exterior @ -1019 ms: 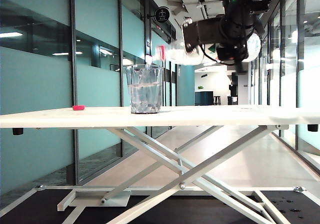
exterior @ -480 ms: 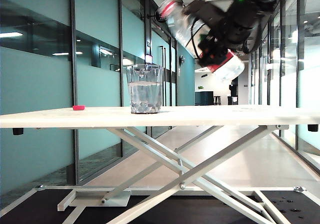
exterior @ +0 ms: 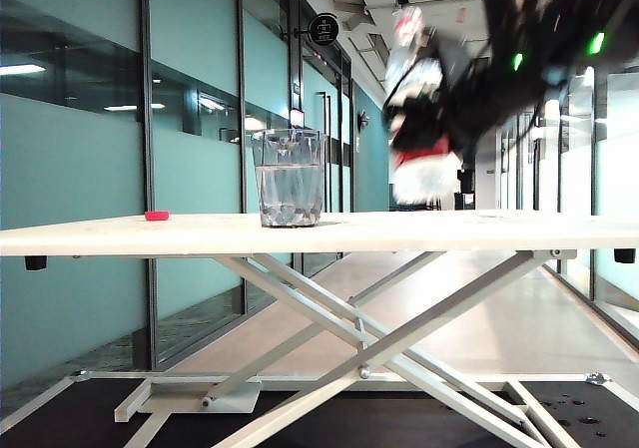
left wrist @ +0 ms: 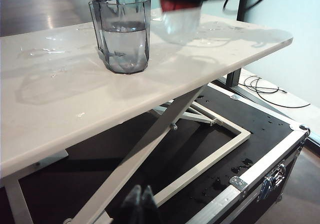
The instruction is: Pick up the mineral water bottle on the table and pour water into the mug until it's half full.
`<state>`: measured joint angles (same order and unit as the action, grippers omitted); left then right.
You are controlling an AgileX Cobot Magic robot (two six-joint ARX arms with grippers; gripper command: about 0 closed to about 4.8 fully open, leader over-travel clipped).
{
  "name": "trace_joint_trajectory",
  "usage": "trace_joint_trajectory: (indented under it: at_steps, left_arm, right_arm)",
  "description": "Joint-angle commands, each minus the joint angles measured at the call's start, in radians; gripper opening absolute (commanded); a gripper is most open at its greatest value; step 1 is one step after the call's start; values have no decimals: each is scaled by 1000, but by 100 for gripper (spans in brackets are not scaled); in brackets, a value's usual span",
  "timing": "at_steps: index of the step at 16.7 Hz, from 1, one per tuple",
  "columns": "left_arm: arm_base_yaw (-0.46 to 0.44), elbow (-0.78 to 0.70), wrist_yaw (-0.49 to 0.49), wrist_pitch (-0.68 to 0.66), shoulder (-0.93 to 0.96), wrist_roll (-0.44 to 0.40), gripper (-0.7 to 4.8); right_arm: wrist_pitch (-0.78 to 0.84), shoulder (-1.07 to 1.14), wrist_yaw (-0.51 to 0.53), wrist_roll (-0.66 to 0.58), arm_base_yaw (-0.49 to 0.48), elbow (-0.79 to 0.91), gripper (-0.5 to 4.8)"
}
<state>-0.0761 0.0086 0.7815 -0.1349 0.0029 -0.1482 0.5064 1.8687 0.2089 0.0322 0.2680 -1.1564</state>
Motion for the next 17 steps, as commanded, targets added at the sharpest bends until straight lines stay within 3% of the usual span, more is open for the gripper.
trace_joint_trajectory:
  at_steps: [1, 2, 4, 5, 6, 7, 17]
  left_arm:
    - [0, 2, 1, -8, 1, -16, -5]
    - [0, 2, 1, -8, 1, -21, -5]
    - [0, 2, 0, -8, 1, -29, -5]
    - [0, 2, 1, -8, 1, -34, -5]
    - [0, 2, 0, -8, 1, -37, -5]
    - [0, 2, 1, -8, 1, -37, -5]
    - [-1, 2, -1, -7, 1, -37, -5]
  right_arm:
    - [145, 50, 87, -62, 1, 10, 192]
    - [176, 68, 86, -66, 1, 23, 280]
    - [183, 74, 86, -65, 1, 53, 308]
    - [198, 73, 87, -65, 1, 66, 348]
    - [230, 72, 106, -65, 1, 81, 436]
    - [268, 71, 132, -66, -2, 98, 479]
    - [254, -228, 189, -55, -48, 327, 479]
